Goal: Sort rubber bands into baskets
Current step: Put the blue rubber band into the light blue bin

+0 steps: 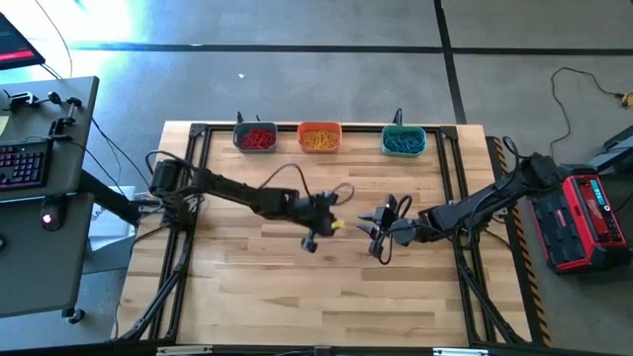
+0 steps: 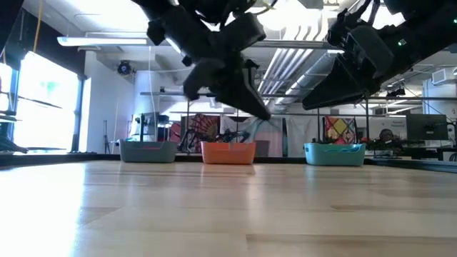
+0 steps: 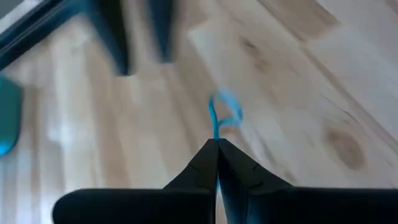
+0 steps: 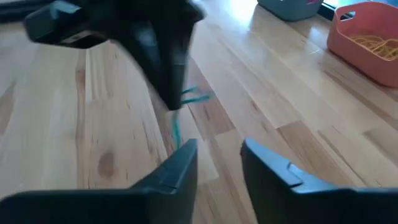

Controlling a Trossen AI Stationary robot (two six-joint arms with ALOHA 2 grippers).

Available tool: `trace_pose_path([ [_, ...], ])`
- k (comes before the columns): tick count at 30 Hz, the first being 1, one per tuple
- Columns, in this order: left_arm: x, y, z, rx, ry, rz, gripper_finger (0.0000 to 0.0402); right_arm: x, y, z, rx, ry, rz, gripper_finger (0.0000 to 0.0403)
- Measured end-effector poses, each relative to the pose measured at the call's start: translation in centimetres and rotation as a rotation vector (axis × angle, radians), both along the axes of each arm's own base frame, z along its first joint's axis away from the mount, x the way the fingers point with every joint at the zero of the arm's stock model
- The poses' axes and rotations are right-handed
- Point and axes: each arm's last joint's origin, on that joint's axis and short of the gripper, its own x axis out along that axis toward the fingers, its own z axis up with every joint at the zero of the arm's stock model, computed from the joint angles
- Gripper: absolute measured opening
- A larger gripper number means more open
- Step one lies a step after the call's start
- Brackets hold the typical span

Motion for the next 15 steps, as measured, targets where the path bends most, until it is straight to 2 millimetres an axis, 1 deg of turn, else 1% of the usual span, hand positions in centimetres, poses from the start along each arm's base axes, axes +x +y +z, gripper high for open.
trace_pose_path([
  [3,0.0,1.5,0.9,-0.051,-0.037,0.077,0.0,0.1,0.0,0.1,0.007,-0.011,-0.003,0.0137],
  [6,0.3,2.8,1.6,-0.095,-0.093,0.143,0.0,0.1,0.0,0.1,-0.002,-0.024,-0.019,0.0158],
  [10,0.3,4.0,1.9,-0.139,-0.112,0.211,0.0,0.1,-0.1,0.2,-0.029,-0.023,-0.025,0.0167],
  [15,0.3,4.5,1.9,-0.146,-0.118,0.226,0.0,0.3,-0.8,0.2,-0.091,-0.005,-0.038,0.0168],
])
